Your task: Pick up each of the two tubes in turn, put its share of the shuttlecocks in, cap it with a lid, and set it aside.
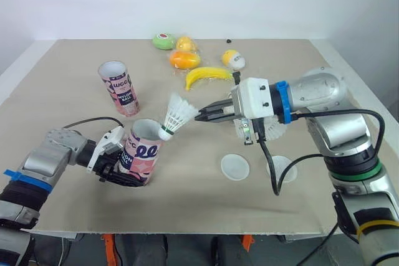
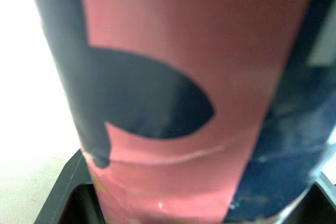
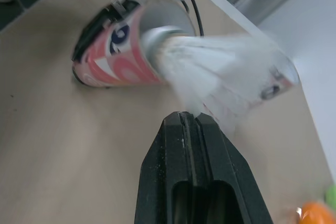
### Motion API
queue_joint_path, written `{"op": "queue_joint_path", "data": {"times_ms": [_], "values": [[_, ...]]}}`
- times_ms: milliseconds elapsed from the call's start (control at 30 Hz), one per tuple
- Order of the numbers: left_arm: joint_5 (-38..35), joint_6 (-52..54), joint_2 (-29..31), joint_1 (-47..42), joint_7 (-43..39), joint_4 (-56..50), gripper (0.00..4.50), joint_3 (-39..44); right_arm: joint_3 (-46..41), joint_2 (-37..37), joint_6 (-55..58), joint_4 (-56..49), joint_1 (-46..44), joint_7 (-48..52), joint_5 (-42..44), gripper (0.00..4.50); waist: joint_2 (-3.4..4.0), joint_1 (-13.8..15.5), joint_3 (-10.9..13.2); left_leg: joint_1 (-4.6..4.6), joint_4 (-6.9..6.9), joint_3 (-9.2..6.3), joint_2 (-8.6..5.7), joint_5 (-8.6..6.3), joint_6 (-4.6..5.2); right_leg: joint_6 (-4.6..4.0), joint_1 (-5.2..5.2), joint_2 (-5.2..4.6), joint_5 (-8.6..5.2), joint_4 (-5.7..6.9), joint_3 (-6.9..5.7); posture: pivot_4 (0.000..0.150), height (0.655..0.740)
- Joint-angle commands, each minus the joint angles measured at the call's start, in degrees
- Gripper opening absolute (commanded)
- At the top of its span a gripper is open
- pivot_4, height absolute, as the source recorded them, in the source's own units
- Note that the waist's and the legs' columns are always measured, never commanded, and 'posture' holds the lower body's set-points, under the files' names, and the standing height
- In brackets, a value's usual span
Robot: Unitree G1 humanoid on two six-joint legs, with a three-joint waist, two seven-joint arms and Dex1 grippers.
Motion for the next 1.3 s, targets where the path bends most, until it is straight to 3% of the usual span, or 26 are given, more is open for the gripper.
{"op": "queue_joint_path", "data": {"times_ms": [33,367,467,700,833,1167,1300], "values": [[0.55,-0.50,-0.16,-0.39,0.12,0.37,2.79,-0.97,0.73,1.26,-0.60,-0.09,-2.21,0.14,-0.77,0.03,-0.01,0.00,0.00,0.00,0.02,0.04,0.00,0.00,0.00,0.01,0.00,-0.01,0.01,0.00,0.04,0.150,0.6895],[0.35,-0.52,-0.01,-0.80,0.12,0.56,2.79,-1.33,3.73,4.79,-1.25,3.38,-5.41,1.65,-3.07,0.03,0.00,0.09,0.00,0.00,0.02,0.08,0.00,0.01,-0.01,0.05,-0.01,0.00,0.02,0.00,0.10,0.150,0.6895],[0.35,-0.51,0.03,-0.81,0.12,0.49,2.79,-1.37,4.12,4.55,4.73,1.86,-6.51,3.60,-0.35,1.02,0.00,0.09,0.00,0.00,0.02,0.08,0.00,0.01,-0.01,0.04,-0.02,0.01,0.04,0.00,0.10,0.150,0.6895],[0.73,-1.79,0.27,-1.43,0.12,0.64,2.79,-2.00,0.93,5.26,9.90,0.31,-6.93,3.16,4.41,4.35,0.00,0.12,0.00,0.00,0.02,0.09,0.00,0.01,-0.02,0.04,-0.02,0.00,0.04,0.00,0.11,0.150,0.6895],[1.34,-4.15,0.04,-2.75,0.12,1.13,2.79,-2.09,-5.22,3.54,15.78,-0.60,-4.59,0.75,10.07,4.35,-0.02,0.19,0.00,-0.01,0.04,0.10,-0.01,0.02,-0.04,0.07,0.01,-0.01,0.05,0.00,0.13,0.150,0.6895],[0.22,-7.28,1.14,-4.43,0.12,1.25,2.79,-2.32,-22.50,-6.50,28.15,-14.16,24.42,-11.90,16.29,4.35,-0.38,0.06,0.01,-0.07,-0.07,0.27,0.00,0.06,-0.18,0.29,-0.12,0.01,0.15,-0.03,0.35,0.150,0.6895],[0.06,-7.84,1.49,-4.48,0.12,1.39,2.79,-2.76,-21.93,-7.71,27.21,-14.18,31.83,-16.33,12.86,4.35,-0.39,-0.27,0.02,-0.05,-0.12,0.30,0.00,0.04,-0.14,0.30,-0.16,0.04,0.11,-0.03,0.40,0.150,0.6895]]}}
